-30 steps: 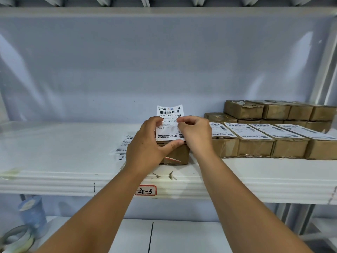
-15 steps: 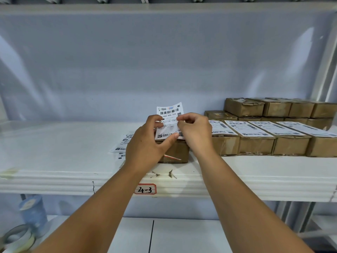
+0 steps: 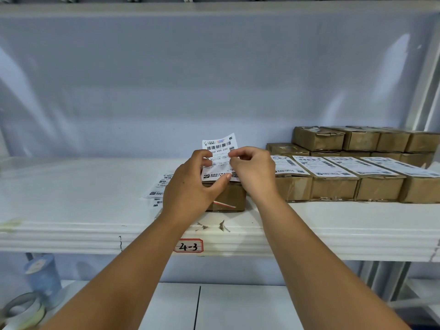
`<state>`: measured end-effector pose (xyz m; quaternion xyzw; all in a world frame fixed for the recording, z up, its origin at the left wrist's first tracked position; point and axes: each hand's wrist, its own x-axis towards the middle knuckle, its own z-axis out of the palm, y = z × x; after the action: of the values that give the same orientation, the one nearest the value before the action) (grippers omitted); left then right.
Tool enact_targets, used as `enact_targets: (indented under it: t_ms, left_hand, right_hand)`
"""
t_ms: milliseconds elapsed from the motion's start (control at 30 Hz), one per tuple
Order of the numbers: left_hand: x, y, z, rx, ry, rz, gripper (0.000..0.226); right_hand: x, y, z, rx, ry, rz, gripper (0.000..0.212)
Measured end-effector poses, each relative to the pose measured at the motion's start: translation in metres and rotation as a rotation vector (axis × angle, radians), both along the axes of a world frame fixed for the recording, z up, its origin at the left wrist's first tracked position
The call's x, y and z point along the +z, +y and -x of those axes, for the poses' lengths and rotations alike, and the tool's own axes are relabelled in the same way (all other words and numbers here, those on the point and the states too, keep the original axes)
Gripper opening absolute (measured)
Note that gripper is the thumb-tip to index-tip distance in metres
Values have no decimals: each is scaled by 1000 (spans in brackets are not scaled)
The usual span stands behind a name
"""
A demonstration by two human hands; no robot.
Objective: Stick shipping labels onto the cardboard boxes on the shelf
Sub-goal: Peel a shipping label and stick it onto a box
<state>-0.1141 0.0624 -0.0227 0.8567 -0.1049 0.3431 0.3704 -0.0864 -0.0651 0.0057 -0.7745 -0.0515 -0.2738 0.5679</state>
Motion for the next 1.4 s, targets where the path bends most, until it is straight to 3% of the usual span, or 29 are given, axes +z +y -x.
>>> enact_targets:
  t_ms: [433, 800, 1400]
  left_hand:
    - [-1, -1, -2, 48, 2, -55, 16]
    - [0, -1, -3, 31, 4, -50, 3]
    - [0, -1, -4, 67, -21, -124, 15]
  right_hand:
    - [-2, 1, -2, 6, -30, 42, 17]
    - [-3, 2, -3, -11, -63, 111, 13]
    - [-3, 3, 0, -26, -100, 204, 15]
